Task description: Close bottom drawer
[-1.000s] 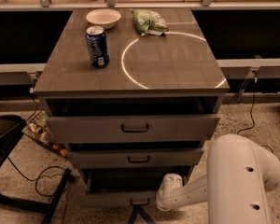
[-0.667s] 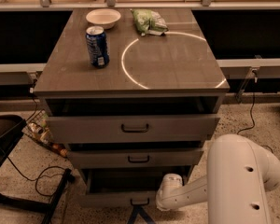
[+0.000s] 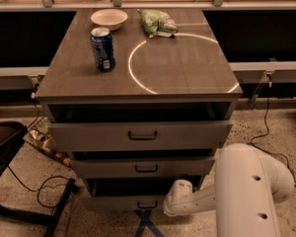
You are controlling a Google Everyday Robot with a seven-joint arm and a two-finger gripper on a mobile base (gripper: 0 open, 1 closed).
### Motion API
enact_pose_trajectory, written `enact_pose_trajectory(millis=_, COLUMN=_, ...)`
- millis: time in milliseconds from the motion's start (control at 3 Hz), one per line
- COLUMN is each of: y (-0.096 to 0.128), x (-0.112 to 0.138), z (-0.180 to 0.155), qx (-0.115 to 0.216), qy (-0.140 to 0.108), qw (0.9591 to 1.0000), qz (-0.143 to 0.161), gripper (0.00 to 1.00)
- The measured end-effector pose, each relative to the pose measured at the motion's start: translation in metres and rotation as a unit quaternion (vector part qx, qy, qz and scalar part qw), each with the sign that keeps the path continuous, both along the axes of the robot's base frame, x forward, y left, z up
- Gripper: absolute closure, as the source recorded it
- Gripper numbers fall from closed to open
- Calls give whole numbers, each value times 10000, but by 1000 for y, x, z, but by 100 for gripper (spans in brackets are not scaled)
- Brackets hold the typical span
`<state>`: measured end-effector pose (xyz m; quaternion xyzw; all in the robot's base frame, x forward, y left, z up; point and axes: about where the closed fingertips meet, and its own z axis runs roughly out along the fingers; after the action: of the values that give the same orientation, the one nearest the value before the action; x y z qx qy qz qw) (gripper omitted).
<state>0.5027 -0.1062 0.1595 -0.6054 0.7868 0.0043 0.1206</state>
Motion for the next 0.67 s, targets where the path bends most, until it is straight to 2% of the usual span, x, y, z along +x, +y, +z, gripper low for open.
enact_pose_trajectory(millis=333, y=0, x=0, z=0, qx=0, qy=0, qw=10000, qz=0, gripper=100)
enact_pose_trajectory(millis=667, y=-6, x=30, z=-6, qx=111, qy=-213, qw=9997, qz=-16, gripper=100)
